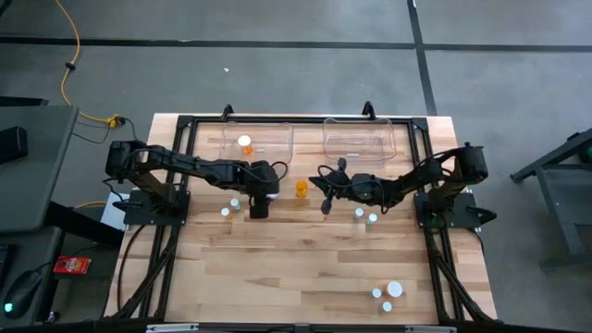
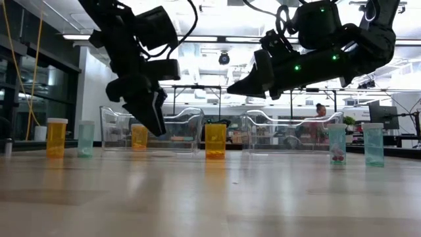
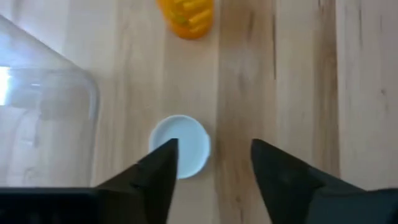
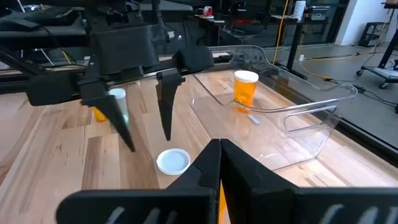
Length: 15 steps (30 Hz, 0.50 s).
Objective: Pick and place medicine bottles into bin by pill shape (circle, oval)
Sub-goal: Put the top orange capsule bottle into the left transparent bin
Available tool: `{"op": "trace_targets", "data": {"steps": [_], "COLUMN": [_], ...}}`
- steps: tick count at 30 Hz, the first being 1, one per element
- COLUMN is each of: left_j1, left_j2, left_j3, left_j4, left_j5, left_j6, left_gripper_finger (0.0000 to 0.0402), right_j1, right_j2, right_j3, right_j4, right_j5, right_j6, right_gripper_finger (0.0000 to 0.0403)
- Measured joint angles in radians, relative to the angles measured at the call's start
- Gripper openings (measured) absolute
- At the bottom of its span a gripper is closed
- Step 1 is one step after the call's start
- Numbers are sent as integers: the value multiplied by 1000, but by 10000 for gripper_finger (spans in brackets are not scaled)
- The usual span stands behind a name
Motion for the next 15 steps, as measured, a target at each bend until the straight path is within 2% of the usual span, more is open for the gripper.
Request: {"op": "trace_targets", "data": {"steps": [3,6,10,15], "left_j1": [-32,-52,-57,-29], "left_j2": [14,48,104,118], "left_j3": [2,0,7,23], "left_j4": [20,21,36,35], "left_j5": [-34,-104,-157,-112], "left_j6": [5,10,8,-15], "left_gripper_finger": [236,251,245,209], "right_j1": [0,0,0,0], "right_j2": [0,0,0,0], "right_j3": [0,0,1,1], "right_j4": [0,-1,-5,-10], "right_j5": [0,0,0,0], "right_j6": [0,0,0,0], "right_gripper_finger": [0,0,0,0]}}
